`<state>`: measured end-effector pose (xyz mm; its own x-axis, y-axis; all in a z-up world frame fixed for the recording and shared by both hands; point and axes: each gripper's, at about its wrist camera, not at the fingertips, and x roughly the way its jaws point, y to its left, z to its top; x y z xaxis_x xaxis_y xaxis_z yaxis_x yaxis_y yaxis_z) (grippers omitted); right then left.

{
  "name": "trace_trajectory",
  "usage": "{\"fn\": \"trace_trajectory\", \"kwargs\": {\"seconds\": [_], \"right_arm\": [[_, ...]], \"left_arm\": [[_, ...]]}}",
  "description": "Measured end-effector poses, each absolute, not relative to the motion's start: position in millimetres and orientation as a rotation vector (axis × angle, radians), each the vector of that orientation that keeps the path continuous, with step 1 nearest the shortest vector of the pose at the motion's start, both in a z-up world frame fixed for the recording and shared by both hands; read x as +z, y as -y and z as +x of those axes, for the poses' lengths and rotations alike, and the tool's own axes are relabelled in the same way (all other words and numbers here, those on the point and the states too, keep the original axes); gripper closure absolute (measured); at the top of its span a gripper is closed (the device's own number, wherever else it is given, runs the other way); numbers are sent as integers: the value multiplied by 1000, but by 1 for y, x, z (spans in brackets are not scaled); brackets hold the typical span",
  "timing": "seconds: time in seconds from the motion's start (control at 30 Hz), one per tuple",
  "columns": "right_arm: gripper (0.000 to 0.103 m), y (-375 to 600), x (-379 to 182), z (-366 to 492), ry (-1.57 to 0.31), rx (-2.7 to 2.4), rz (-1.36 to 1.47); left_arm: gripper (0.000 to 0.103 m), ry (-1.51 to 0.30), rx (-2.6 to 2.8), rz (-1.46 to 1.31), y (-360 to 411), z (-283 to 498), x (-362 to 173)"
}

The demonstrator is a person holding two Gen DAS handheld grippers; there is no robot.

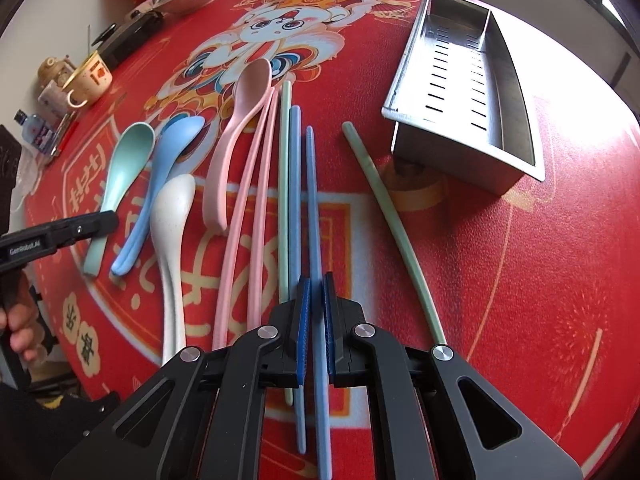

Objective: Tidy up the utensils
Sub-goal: 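Grasp a blue chopstick with the right gripper while the left gripper holds the mint spoon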

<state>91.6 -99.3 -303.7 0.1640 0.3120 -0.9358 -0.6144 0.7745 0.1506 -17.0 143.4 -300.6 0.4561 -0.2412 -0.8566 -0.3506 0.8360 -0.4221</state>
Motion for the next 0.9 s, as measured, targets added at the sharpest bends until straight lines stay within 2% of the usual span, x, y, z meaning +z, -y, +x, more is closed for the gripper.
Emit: {"fn": "trace_trajectory", "kwargs": {"seconds": [0.27, 0.63, 0.9], "right_arm": [[97, 117, -303, 81, -1292, 675, -293], [97, 121, -301, 82, -1266, 691, -250], [97, 126, -270, 85, -1171, 730, -177]], "left_arm": [[94, -1114, 73, -610, -144, -16, -301], [96, -1116, 75, -591, -141, -14, -299], [97, -1035, 87, -632, -156, -15, -277]]}}
